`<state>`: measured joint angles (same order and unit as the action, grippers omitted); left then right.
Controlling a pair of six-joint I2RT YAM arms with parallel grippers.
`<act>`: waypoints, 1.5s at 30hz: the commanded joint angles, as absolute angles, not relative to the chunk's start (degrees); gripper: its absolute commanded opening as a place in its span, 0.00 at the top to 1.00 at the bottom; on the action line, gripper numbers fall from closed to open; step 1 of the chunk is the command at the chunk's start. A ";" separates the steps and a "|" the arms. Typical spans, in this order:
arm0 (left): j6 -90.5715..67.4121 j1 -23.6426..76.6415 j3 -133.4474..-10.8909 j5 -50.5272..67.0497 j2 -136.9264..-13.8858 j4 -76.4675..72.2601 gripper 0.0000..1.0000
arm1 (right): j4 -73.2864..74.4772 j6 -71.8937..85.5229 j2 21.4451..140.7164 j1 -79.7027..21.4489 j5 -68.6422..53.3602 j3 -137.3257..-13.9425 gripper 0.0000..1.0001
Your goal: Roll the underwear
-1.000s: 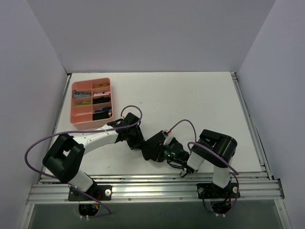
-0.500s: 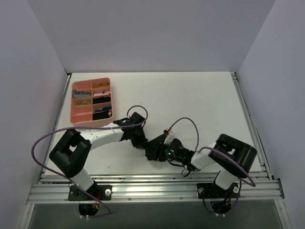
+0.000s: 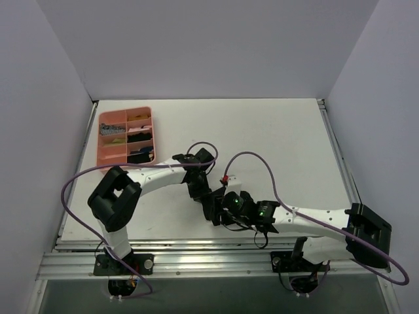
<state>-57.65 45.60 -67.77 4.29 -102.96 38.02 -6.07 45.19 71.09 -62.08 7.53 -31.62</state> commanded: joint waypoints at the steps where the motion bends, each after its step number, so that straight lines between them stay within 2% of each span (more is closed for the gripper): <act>1: -55.99 46.58 -70.83 1.76 -107.57 44.12 0.86 | 0.53 40.97 71.27 -66.17 15.37 -35.76 0.46; 7: -55.81 46.76 -75.67 2.90 -112.14 49.83 0.86 | 2.99 35.52 76.54 -70.40 24.51 -41.57 0.46; 22: -55.55 46.67 -81.12 4.39 -116.54 54.67 0.85 | 7.38 25.49 96.49 -73.74 33.92 -55.19 0.46; 27: -55.63 46.67 -81.21 4.75 -116.72 55.11 0.85 | 9.67 25.40 102.29 -74.61 36.55 -57.65 0.47; 37: -56.69 46.58 -80.60 5.36 -116.37 55.81 0.85 | 9.23 28.91 106.26 -75.85 34.99 -55.64 0.54; 38: -56.69 46.50 -80.42 5.54 -116.45 55.72 0.84 | 8.97 29.09 106.52 -75.85 34.55 -55.29 0.55; 41: -57.48 46.23 -79.37 6.15 -115.84 55.46 0.81 | 7.74 29.97 107.66 -75.76 33.14 -54.06 0.76; 42: -58.00 45.53 -77.63 6.50 -115.49 55.11 0.80 | 7.47 30.32 107.58 -75.76 32.87 -53.88 0.87; 45: -61.16 42.81 -71.48 9.31 -111.28 50.11 0.75 | 5.28 31.20 106.44 -75.41 29.12 -52.47 0.96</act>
